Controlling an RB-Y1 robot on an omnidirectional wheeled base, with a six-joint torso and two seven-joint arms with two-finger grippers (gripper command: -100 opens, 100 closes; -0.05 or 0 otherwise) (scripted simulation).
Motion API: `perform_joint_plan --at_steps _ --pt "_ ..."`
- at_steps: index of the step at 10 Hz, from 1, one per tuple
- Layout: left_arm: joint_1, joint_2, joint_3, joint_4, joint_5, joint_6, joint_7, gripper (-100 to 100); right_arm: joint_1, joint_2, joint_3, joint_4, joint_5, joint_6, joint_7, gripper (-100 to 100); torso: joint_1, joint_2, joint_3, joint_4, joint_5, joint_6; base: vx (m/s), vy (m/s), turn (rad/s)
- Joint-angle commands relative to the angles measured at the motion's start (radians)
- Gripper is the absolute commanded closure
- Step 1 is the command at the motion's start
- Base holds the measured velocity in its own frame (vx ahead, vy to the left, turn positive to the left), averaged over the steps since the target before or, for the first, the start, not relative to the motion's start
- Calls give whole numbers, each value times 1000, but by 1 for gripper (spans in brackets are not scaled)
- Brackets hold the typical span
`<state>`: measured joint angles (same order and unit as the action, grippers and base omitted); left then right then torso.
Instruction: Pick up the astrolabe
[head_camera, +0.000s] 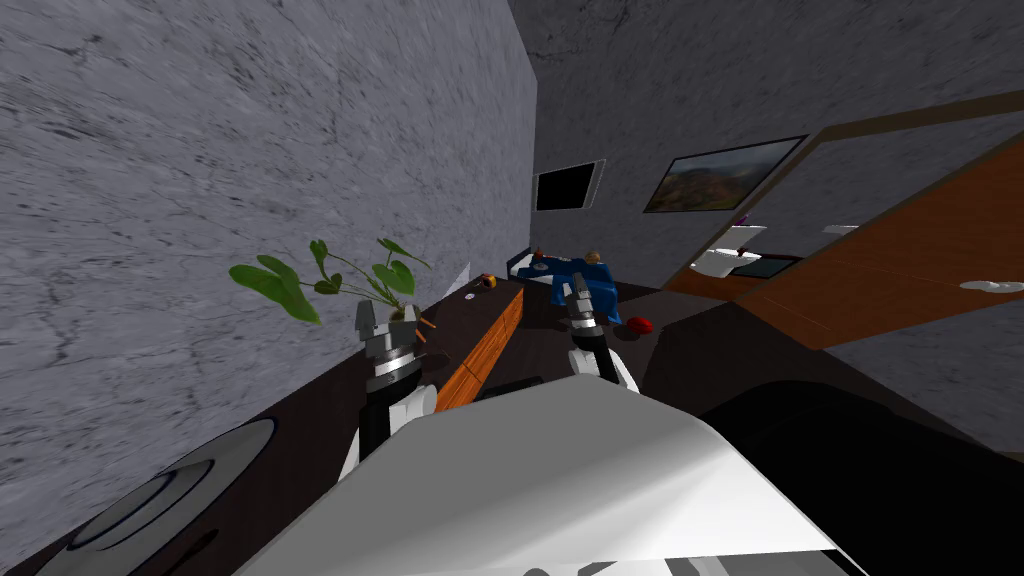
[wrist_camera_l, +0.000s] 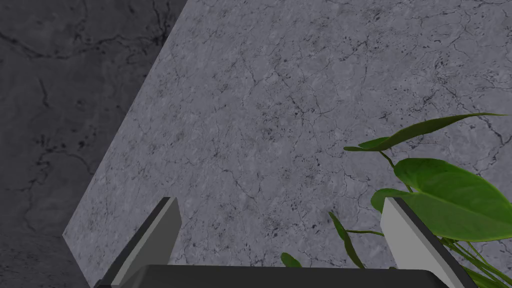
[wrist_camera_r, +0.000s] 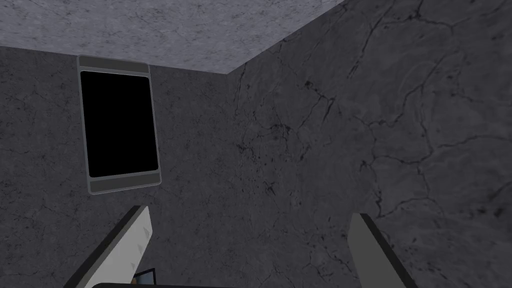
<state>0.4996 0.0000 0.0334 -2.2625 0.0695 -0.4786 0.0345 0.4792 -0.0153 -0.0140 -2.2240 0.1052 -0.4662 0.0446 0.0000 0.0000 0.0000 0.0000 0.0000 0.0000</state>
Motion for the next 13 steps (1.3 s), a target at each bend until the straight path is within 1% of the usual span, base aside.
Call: perform_joint_plan --at_steps 1,3,5,9,10,12,13 --pt "8 31 0 3 1 11 -2 -100 0 0 0 0 0 0 0 0 0 0 0 0 0 0 6 -19 -15" --pt "29 79 -1 12 3 38 -6 -100 0 0 0 0 0 0 0 0 -2 -1 0 0 0 0 16 -49 -16" --pt "59 128 -2 24 6 78 -12 -100 0 0 0 0 0 0 0 0 -5 -1 -1 0 -1 0 15 -86 -23" --pt "144 215 -4 53 13 179 -30 -100 0 0 0 0 0 0 0 0 -8 -1 -1 0 -2 0 24 -120 -35" --pt "144 215 -4 53 13 185 -30 -100 0 0 0 0 0 0 0 0 -9 -2 -1 0 -2 0 25 -92 -2" --pt "194 257 -5 70 17 249 -41 -100 0 0 0 0 0 0 0 0 -6 -2 -1 0 -1 0 28 -101 -38" --pt "194 257 -5 70 17 249 -41 -100 0 0 0 0 0 0 0 0 -7 -2 -1 0 -2 0 18 -89 -8"
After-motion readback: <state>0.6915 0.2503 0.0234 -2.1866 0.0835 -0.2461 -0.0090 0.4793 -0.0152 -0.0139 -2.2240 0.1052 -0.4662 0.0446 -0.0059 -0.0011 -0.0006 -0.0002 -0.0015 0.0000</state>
